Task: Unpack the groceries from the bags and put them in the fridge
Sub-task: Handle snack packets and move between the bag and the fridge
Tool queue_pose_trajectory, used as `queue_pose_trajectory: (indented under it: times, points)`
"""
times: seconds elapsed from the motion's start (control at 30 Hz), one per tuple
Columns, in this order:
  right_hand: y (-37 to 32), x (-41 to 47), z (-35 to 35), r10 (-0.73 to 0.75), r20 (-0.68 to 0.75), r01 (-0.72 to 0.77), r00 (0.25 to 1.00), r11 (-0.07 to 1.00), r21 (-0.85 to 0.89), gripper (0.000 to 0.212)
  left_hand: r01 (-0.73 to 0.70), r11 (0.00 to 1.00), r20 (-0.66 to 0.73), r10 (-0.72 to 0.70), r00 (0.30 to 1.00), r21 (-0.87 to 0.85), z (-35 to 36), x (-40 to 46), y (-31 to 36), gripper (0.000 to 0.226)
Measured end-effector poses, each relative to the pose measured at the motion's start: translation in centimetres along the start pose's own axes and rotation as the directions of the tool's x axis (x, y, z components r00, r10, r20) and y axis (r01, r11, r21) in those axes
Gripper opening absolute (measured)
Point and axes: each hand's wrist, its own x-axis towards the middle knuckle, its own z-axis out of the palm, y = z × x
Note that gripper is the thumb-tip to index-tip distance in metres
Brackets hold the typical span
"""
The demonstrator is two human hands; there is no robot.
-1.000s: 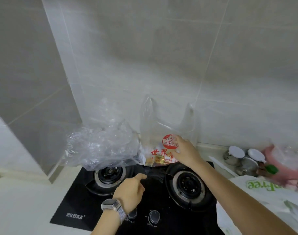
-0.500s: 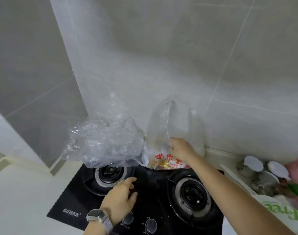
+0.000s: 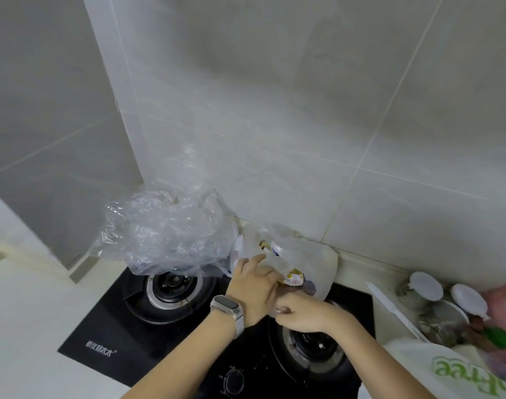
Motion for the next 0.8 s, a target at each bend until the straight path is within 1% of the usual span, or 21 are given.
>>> queue_pose_trajectory:
  times: [0.03,0.07,0.1,0.13,0.17,0.2,0.23,0.27,0.37,0.4,0.43,0.5,0.53,0.57,0.6,0.63,0.67,0.7,0.73,0.77,0.8]
  points:
    - [0.4,-0.4,-0.4,0.037,0.010,-0.037,0.999,0.998,0.046,0.021,0.079,0.993,0.129,-0.090,0.988,0.085,0.4,0.4,-0.1,0.044]
    - [1.6,-0.3,-0.6,0.064,-0.002,-0.064,0.998,0.997,0.048,0.020,0.154,0.971,0.224,-0.194,0.955,0.183,0.8,0.7,-0.4,0.046]
    - [2.4,-0.4,-1.0,0.062,-0.029,-0.060,0.998,0.997,0.046,0.022,0.222,0.939,0.278,-0.295,0.914,0.264,1.1,0.9,-0.9,0.049]
    - [3.7,0.0,-1.1,0.090,-0.070,-0.086,0.993,0.995,0.051,0.025,0.288,0.905,0.291,-0.380,0.878,0.314,1.5,1.0,-1.6,0.051]
    - [4.8,0.1,-1.3,0.131,-0.112,-0.127,0.985,0.991,0.048,0.034,0.355,0.872,0.280,-0.453,0.847,0.337,1.9,1.1,-2.4,0.052]
    - [5.6,0.1,-1.7,0.166,-0.166,-0.164,0.972,0.986,0.026,0.043,0.419,0.840,0.262,-0.514,0.816,0.344,2.1,1.0,-3.3,0.053]
    - [6.7,0.4,-2.1,0.193,-0.209,-0.201,0.959,0.979,-0.019,0.047,0.468,0.811,0.250,-0.563,0.788,0.350,2.2,0.9,-4.2,0.056]
    - [7.7,0.6,-2.6,0.226,-0.230,-0.242,0.947,0.969,-0.046,0.048,0.495,0.790,0.240,-0.593,0.769,0.362,2.3,0.6,-5.1,0.060]
    - [10.1,0.8,-3.7,0.309,-0.144,-0.320,0.940,0.945,-0.059,0.056,0.508,0.766,0.212,-0.613,0.761,0.393,2.5,-0.5,-7.5,0.069]
    - [11.1,1.1,-3.9,0.362,-0.127,-0.375,0.924,0.921,-0.105,0.050,0.515,0.767,0.196,-0.612,0.766,0.383,2.6,-0.9,-8.2,0.068]
    - [11.6,1.0,-4.1,0.403,-0.154,-0.425,0.902,0.891,-0.159,0.039,0.523,0.765,0.180,-0.614,0.768,0.375,2.6,-1.4,-8.9,0.066]
    - [13.0,1.5,-4.3,0.477,-0.219,-0.517,0.851,0.835,-0.188,0.022,0.561,0.748,0.166,-0.641,0.750,0.355,2.4,-2.3,-9.6,0.060]
    - [13.1,1.5,-4.5,0.507,-0.216,-0.546,0.834,0.813,-0.201,0.017,0.585,0.739,0.181,-0.659,0.730,0.334,2.2,-2.5,-9.8,0.059]
    - [13.4,1.8,-4.7,0.507,-0.202,-0.543,0.838,0.811,-0.217,0.018,0.596,0.739,0.211,-0.667,0.715,0.315,2.0,-2.6,-10.0,0.057]
    - [13.5,2.3,-4.8,0.513,-0.201,-0.548,0.835,0.808,-0.214,0.021,0.595,0.750,0.245,-0.659,0.711,0.290,1.8,-2.5,-10.1,0.053]
    - [13.3,2.6,-4.7,0.505,-0.195,-0.538,0.841,0.820,-0.195,0.024,0.585,0.772,0.272,-0.635,0.723,0.248,1.8,-2.2,-10.2,0.048]
    - [12.9,2.8,-4.5,0.492,-0.211,-0.522,0.845,0.845,-0.121,0.024,0.570,0.805,0.274,-0.592,0.758,0.163,1.8,-1.9,-10.1,0.043]
    - [12.1,2.8,-4.3,0.468,-0.269,-0.485,0.842,0.875,0.006,0.028,0.549,0.835,0.244,-0.535,0.809,0.012,1.9,-1.6,-10.0,0.042]
    - [11.6,3.1,-4.3,0.458,-0.361,-0.427,0.812,0.889,0.166,0.033,0.507,0.841,0.191,-0.476,0.859,-0.185,2.0,-1.1,-9.7,0.046]
    - [11.0,3.2,-4.5,0.440,-0.470,-0.315,0.765,0.893,0.323,0.044,0.460,0.804,0.139,-0.442,0.886,-0.377,1.9,-0.6,-9.4,0.055]
    - [10.6,3.2,-4.7,0.461,-0.538,-0.207,0.706,0.860,0.466,0.056,0.425,0.739,0.100,-0.442,0.891,-0.523,1.8,0.0,-9.0,0.064]
